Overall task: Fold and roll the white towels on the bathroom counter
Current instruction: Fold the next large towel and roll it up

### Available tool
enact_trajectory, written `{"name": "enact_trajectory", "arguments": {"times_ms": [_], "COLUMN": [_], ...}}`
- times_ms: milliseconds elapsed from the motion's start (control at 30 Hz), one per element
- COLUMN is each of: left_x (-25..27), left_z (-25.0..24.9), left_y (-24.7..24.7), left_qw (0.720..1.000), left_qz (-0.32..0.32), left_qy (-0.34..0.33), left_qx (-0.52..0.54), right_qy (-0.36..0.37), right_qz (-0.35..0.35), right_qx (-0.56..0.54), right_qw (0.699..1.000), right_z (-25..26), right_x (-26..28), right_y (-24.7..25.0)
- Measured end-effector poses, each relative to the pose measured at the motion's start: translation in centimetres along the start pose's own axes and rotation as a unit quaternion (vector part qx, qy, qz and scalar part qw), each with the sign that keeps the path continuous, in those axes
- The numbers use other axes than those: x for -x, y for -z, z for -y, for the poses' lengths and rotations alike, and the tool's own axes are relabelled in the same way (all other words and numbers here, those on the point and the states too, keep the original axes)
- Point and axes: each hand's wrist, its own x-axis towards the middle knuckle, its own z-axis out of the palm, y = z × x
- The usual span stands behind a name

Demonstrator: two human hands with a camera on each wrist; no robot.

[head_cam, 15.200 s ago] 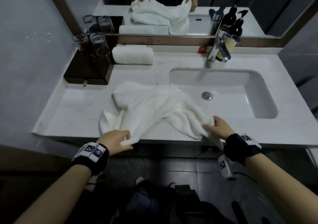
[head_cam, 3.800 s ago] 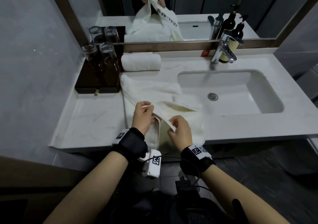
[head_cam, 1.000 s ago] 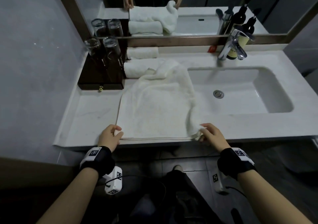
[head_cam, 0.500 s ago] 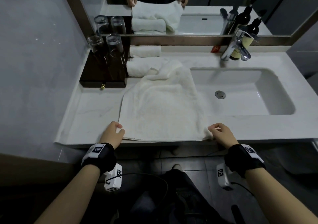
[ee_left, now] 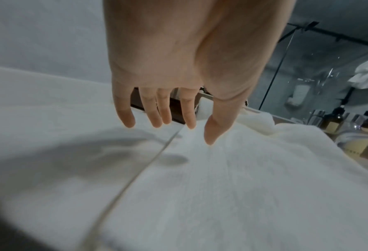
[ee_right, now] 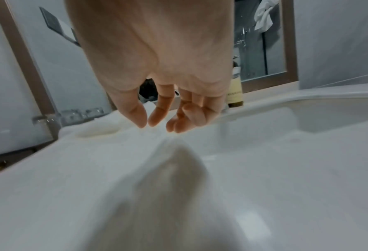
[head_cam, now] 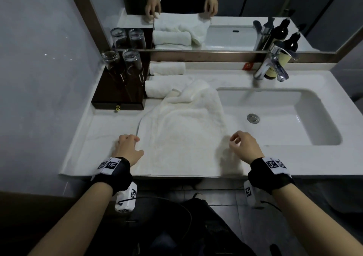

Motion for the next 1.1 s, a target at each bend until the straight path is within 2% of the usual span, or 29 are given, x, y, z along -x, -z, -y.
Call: {"name": "enact_trajectory", "arguments": {"times_ms": [267, 500, 600, 667, 767, 867, 1033, 1100], "left_x": [-5.5, -9.9, -11.4, -12.1, -13.1, -14.1, -15.3, -15.5], "left_z": [-6.9, -9.9, -10.8, -11.4, -12.2, -12.7, -12.5, -12.6], "left_y": [1.4, 2.0, 1.6, 1.4, 1.4, 1.3, 1.5, 1.6], "left_qw": [0.997, 0.993, 0.993, 0.992, 0.989, 0.987, 0.984, 0.983], "left_qz": [-0.018, -0.032, -0.033, -0.03, -0.031, -0.026, -0.022, -0.021], "left_qy": [-0.056, -0.062, -0.061, -0.067, -0.094, -0.102, -0.133, -0.149], "left_qx": [0.057, 0.091, 0.098, 0.106, 0.11, 0.124, 0.114, 0.106], "right_qy": [0.102, 0.216, 0.264, 0.264, 0.26, 0.267, 0.328, 0.381], "right_qz": [0.039, 0.049, 0.081, 0.106, 0.092, 0.098, 0.037, 0.025], "right_qx": [-0.076, -0.065, -0.008, 0.051, 0.15, 0.252, 0.251, 0.248], "right_qw": [0.991, 0.973, 0.961, 0.957, 0.949, 0.925, 0.91, 0.89], "right_z": [6.2, 10.7, 12.4, 13.3, 14.3, 14.6, 13.4, 12.5], "right_x": [-7.6, -14.1, -15.9, -16.6, -17.5, -17.8, -16.4, -15.7], "right_y": [1.2, 0.5, -0.8, -1.6, -2.4, -2.8, -2.4, -2.0]}}
